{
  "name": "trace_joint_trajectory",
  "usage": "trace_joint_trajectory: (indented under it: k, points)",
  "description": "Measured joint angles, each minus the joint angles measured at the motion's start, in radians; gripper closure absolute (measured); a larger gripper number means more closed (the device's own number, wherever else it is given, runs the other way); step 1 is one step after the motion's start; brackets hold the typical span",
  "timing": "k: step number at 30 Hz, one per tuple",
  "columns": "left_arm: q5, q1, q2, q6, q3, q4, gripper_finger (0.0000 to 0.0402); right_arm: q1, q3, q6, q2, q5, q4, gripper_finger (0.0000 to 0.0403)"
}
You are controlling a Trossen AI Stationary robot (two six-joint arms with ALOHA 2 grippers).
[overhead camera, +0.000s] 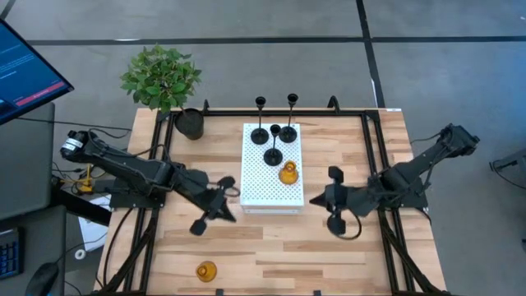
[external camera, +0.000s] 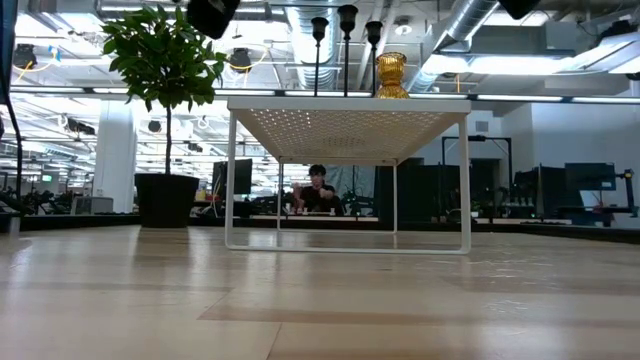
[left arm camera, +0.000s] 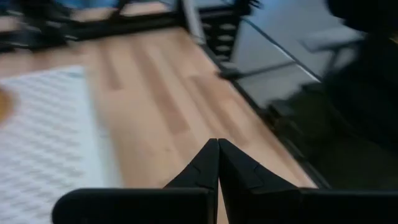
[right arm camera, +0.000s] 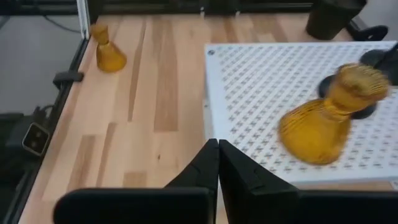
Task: Pick & Place candle stick holders
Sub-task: Put the yellow glass candle holder on the shelf
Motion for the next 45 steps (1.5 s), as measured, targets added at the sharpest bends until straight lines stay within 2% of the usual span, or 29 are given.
trace_joint_trajectory:
  k: [5,13,15,22,27,32,35,40,45]
  points:
    - [0.014,-0.103,0.0,-0.042,0.0,-0.04,0.0395,0.041,0.0,0.052,0.067,0.024,0.01,0.0402]
    - [0.026,-0.293,0.0,-0.537,0.0,-0.18,0.0395,0.061,0.0,0.114,0.147,0.074,0.012,0.0401]
    - [0.025,-0.354,0.011,-0.604,0.0,-0.183,0.0395,0.058,0.0,0.114,0.162,0.076,0.015,0.0402]
    - [-0.195,-0.57,0.13,-0.675,0.0,-0.14,0.0397,0.043,-0.001,0.107,0.166,0.121,0.02,0.0402]
    - [-0.237,-0.659,0.275,-0.676,0.0,0.005,0.0397,0.046,0.0,0.098,0.165,0.121,0.052,0.0402]
    - [-0.242,-0.687,0.396,-0.675,0.0,0.18,0.0396,0.046,-0.001,0.096,0.165,0.121,0.102,0.0402]
    - [-0.285,-0.693,0.464,-0.675,0.0,0.267,0.0396,0.051,0.0,0.096,0.165,0.121,0.13,0.0402]
    - [-0.376,-0.695,0.552,-0.726,0.0,0.307,0.0398,0.068,-0.001,0.096,0.165,0.124,0.16,0.0403]
    - [-0.46,-0.695,0.582,-0.754,0.0,0.307,0.0398,0.095,0.0,0.096,0.165,0.147,0.186,0.0403]
